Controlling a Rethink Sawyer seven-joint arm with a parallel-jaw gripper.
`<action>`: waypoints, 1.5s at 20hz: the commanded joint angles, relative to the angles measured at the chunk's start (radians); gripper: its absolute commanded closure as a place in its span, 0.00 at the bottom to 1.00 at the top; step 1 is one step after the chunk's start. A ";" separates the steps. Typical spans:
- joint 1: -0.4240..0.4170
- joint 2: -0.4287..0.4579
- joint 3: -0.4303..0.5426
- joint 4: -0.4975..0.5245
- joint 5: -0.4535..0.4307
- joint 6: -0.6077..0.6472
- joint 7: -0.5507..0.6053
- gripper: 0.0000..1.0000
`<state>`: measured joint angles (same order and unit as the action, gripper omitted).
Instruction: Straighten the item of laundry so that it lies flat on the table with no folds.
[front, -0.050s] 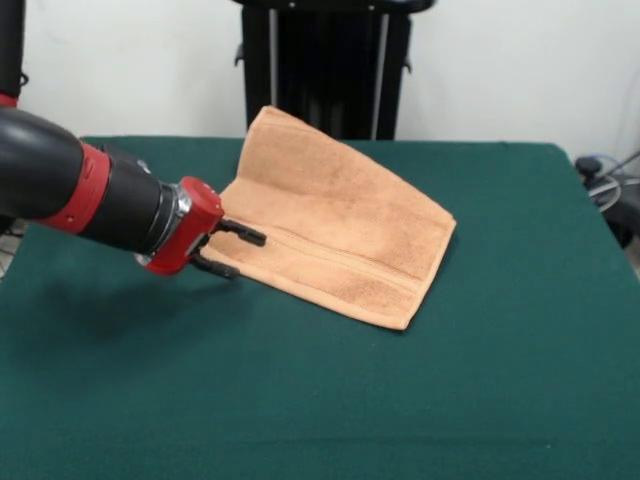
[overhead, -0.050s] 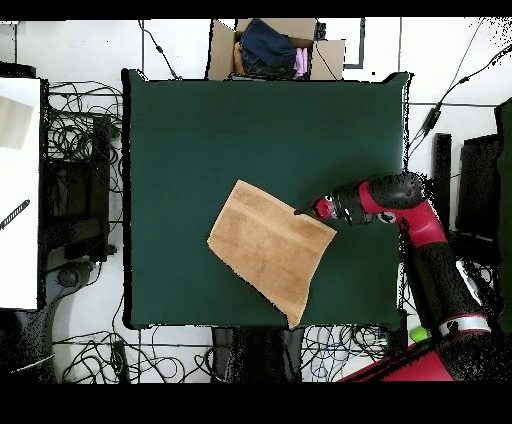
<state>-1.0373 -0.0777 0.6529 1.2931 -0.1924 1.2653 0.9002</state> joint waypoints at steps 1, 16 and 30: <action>0.031 -0.134 -0.044 0.101 -0.032 0.084 0.035 0.00; -0.031 -0.287 -0.034 0.328 -0.030 0.012 0.032 0.00; -0.040 -0.355 -0.055 0.429 -0.138 -0.032 -0.019 0.00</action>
<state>-1.0848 -0.3976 0.6358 1.6276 -0.2388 1.2759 0.9002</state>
